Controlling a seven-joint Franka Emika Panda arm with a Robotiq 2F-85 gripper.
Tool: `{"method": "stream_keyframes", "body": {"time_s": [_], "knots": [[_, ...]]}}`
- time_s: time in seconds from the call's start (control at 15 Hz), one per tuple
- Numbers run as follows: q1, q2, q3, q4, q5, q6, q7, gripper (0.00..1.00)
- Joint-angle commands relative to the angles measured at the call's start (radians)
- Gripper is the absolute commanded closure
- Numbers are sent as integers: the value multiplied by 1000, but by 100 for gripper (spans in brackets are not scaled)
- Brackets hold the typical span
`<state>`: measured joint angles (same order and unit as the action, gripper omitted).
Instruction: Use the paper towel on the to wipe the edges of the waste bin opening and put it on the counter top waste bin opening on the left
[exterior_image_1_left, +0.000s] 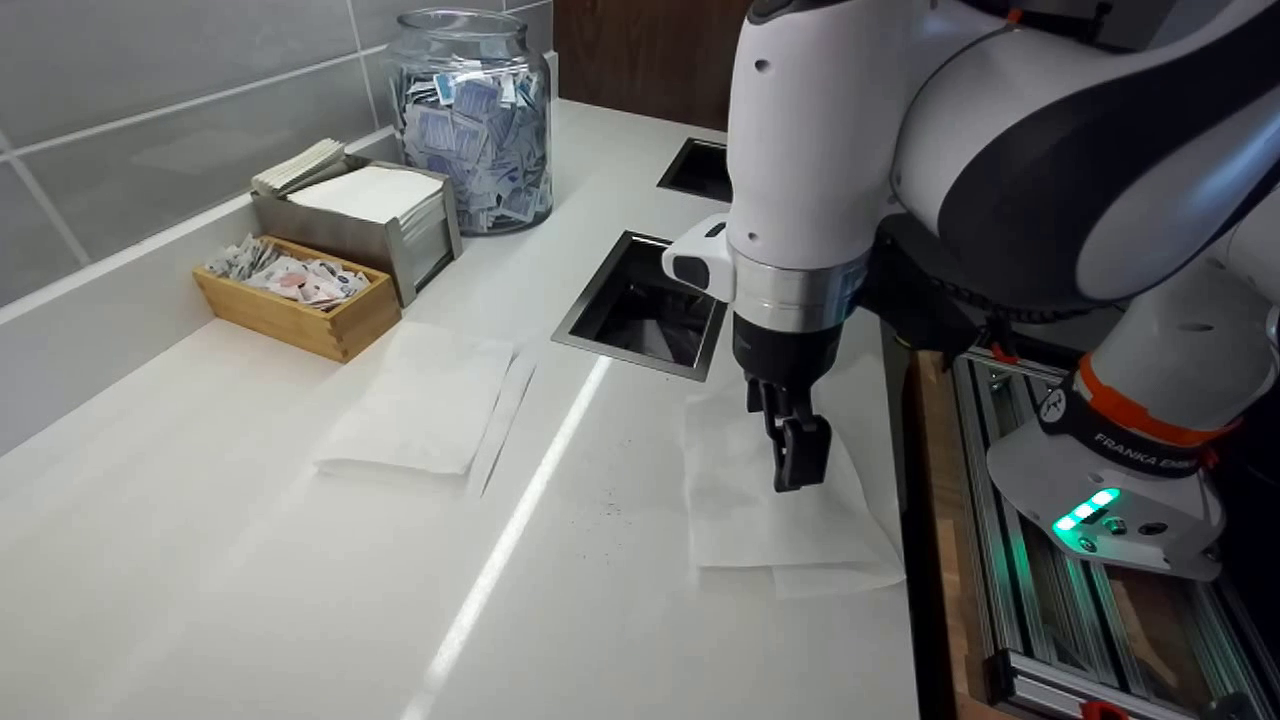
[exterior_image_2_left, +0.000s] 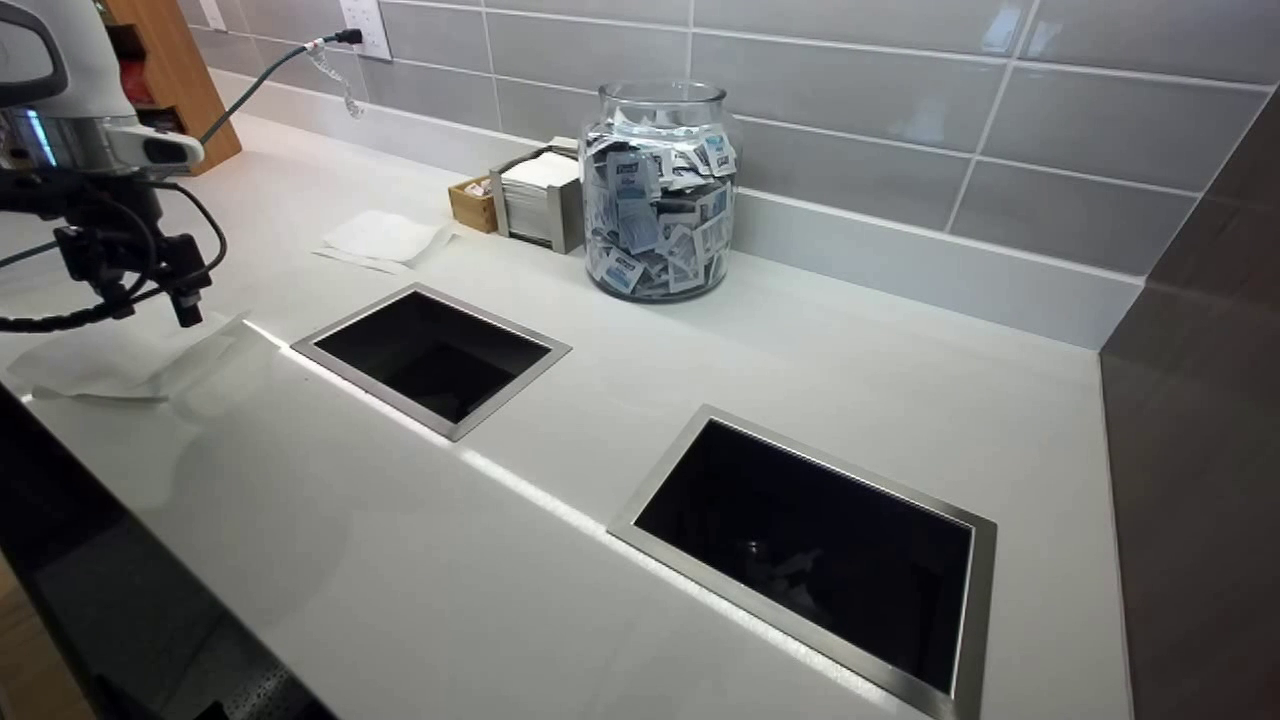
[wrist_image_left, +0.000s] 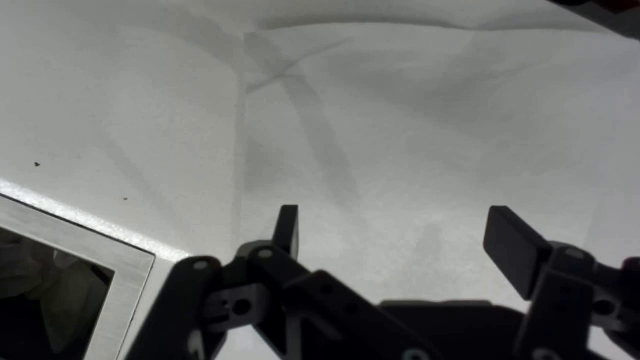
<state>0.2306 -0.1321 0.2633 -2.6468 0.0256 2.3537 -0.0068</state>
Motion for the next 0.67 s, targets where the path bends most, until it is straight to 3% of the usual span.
{"method": "stream_keyframes", "body": {"time_s": [0.0, 0.6], "knots": [[6, 43, -14, -32, 1, 80, -28, 30], [5, 112, -12, -33, -30, 165, -67, 97]]}}
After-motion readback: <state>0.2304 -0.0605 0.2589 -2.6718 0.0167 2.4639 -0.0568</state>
